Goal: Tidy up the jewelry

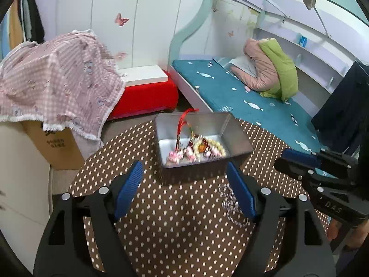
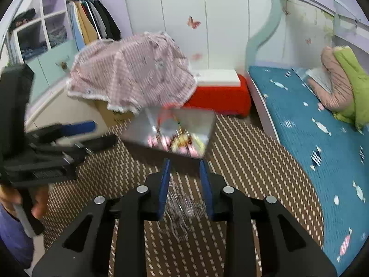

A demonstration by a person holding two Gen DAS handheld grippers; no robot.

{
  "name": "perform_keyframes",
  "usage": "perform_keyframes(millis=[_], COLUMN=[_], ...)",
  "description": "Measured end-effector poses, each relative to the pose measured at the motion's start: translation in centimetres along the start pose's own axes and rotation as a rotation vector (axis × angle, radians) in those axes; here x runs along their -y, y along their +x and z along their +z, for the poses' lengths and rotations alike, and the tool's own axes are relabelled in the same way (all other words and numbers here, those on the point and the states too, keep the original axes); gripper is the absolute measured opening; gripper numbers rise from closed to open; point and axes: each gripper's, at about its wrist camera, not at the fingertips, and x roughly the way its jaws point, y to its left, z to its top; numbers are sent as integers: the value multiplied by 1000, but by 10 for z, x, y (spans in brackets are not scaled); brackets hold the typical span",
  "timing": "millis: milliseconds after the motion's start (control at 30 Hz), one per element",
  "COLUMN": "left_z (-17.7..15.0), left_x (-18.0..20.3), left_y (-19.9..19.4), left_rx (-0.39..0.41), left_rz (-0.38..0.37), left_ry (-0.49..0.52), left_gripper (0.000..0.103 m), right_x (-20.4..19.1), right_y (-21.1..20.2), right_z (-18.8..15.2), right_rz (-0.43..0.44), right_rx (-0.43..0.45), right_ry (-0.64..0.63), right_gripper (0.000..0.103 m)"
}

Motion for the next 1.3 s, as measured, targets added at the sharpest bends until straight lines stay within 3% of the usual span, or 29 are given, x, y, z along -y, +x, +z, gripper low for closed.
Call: perform_keyframes(millis=[100, 300, 900, 1133, 1300], left_z=[-16, -43, -51, -48, -48], left_x=[-2, 2, -7, -12, -13], left_y=[-4, 3, 23, 26, 28], left_rx=[-6, -56, -113, -123, -127], left_rz=[24, 2, -14, -29, -32], left_ry=[-4, -19, -54, -71, -64], left_gripper=[76, 76, 76, 76, 76], right_x=[6, 12, 2, -5, -4], right_y=[6, 27, 63, 61, 36], right_z=[-21, -45, -47, -51, -51], right_rz=[-10, -15, -41, -55, -33], right_rx=[-39, -106, -131, -116, -66], right_ry=[13, 36, -21, -79, -66], right_gripper=[27, 28, 33, 17, 16])
